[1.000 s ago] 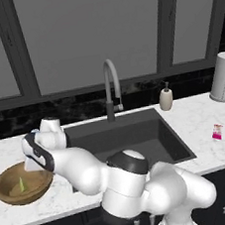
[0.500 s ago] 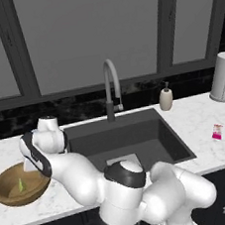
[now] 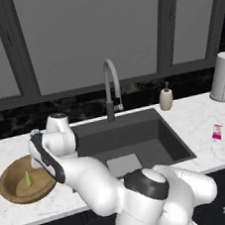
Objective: Pick the lemon wedge from the sink and place it in the bowl. Then pick the bowl and place it in the microwave. Then close the microwave door and press the start button.
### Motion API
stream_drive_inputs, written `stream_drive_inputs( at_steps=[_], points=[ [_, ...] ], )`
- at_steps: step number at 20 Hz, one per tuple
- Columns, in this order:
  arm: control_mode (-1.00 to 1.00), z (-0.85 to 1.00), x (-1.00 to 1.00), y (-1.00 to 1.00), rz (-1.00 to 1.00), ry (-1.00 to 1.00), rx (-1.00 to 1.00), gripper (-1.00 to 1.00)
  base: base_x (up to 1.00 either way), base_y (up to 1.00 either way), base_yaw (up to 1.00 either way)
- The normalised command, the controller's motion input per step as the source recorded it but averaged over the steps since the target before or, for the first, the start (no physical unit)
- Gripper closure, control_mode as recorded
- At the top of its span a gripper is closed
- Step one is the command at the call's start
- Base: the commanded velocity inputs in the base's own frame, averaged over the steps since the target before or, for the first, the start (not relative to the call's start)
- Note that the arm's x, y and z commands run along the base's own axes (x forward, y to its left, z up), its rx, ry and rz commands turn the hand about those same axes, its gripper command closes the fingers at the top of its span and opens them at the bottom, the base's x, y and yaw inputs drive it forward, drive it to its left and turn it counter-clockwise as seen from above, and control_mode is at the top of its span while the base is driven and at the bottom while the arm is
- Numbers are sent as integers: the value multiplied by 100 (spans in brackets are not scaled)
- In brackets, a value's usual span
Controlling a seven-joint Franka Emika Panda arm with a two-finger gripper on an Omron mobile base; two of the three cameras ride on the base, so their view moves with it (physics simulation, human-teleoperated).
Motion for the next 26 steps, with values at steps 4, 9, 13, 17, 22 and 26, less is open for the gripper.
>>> stream_drive_inputs(
  at_steps=[4, 9, 13, 17, 22, 26],
  points=[
    [-100, 51, -16, -54, -7, 0, 18, 100, 0, 0, 0],
    [-100, 57, -27, -24, -17, 0, 4, 100, 0, 0, 0],
    [-100, 53, -25, -37, -30, 0, 0, 100, 0, 0, 0],
    [-100, 44, -17, -41, -39, 0, 0, 100, 0, 0, 0],
    [-100, 38, -22, -39, -45, 1, 1, 100, 0, 0, 0],
    [-100, 44, -28, -38, -42, 0, 0, 100, 0, 0, 0]
  ],
)
